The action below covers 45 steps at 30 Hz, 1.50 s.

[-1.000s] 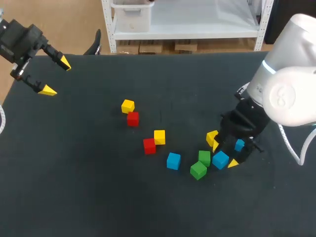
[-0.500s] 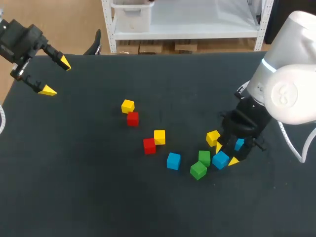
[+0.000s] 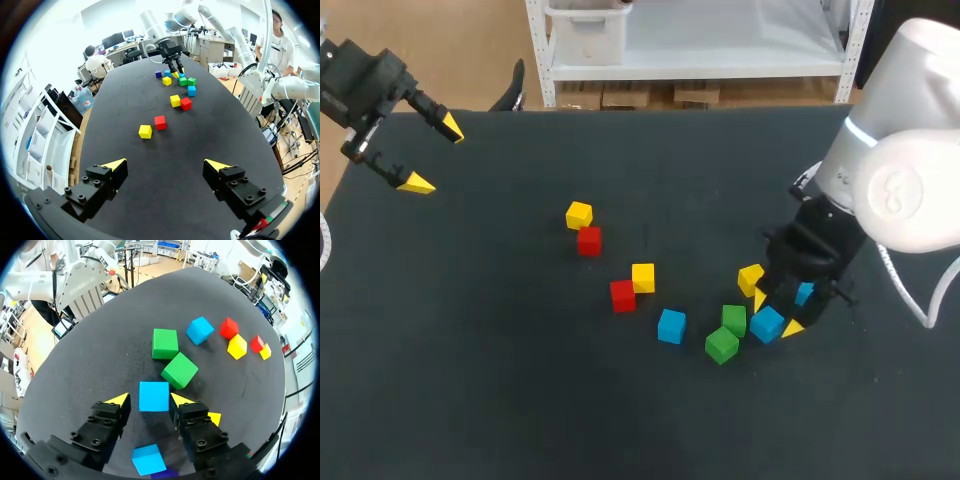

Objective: Place the blue cubes, place green cubes on the blue cubes, place the yellow cubes on the green cubes, then place the red cubes on the yellow cubes, and place purple cube on the red cubes.

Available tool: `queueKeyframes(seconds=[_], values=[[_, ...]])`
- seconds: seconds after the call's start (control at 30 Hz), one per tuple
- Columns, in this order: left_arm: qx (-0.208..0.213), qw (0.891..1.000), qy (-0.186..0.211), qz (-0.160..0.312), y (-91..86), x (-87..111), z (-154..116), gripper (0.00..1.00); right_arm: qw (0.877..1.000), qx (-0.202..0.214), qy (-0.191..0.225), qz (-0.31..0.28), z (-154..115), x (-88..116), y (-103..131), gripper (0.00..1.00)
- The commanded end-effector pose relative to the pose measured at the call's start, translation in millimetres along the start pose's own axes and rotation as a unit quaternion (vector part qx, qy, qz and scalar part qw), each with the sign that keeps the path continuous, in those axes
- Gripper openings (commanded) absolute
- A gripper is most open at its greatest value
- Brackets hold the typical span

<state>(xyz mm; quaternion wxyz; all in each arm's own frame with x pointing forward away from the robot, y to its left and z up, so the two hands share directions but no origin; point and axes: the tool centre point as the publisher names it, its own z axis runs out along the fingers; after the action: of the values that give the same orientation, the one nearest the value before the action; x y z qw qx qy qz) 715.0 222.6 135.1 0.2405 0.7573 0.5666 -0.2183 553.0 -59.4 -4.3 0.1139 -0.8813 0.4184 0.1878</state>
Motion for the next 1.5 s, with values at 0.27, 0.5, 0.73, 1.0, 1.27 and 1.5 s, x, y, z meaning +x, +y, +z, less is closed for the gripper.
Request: queueKeyframes(seconds=[0.27,0.5,0.73,1.0,1.27,1.5], values=[[-0.001,1.000,0.001,0.001,-0.5,0.1,0.3,1.00,1.000,0.000,0.000,0.025,-0.3,3.7,1.2,0.00],[-0.001,1.000,0.001,0.001,-0.5,0.1,0.3,1.00,0.986,0.019,-0.008,0.168,-27.0,-3.7,6.4,0.00],[-0.001,1.000,0.001,0.001,-0.5,0.1,0.3,1.00,0.944,0.074,0.008,0.322,-59.9,-15.5,-4.4,0.00],[-0.001,1.000,0.001,0.001,-0.5,0.1,0.3,1.00,0.921,0.113,0.026,0.371,-76.3,-12.1,-49.6,0.00],[-0.001,1.000,0.001,0.001,-0.5,0.1,0.3,1.00,0.921,0.140,0.040,0.362,-76.0,-9.6,-97.6,0.00],[-0.001,1.000,0.001,0.001,-0.5,0.1,0.3,1.00,0.931,0.126,0.044,0.341,-57.7,-8.8,-125.9,0.00]])
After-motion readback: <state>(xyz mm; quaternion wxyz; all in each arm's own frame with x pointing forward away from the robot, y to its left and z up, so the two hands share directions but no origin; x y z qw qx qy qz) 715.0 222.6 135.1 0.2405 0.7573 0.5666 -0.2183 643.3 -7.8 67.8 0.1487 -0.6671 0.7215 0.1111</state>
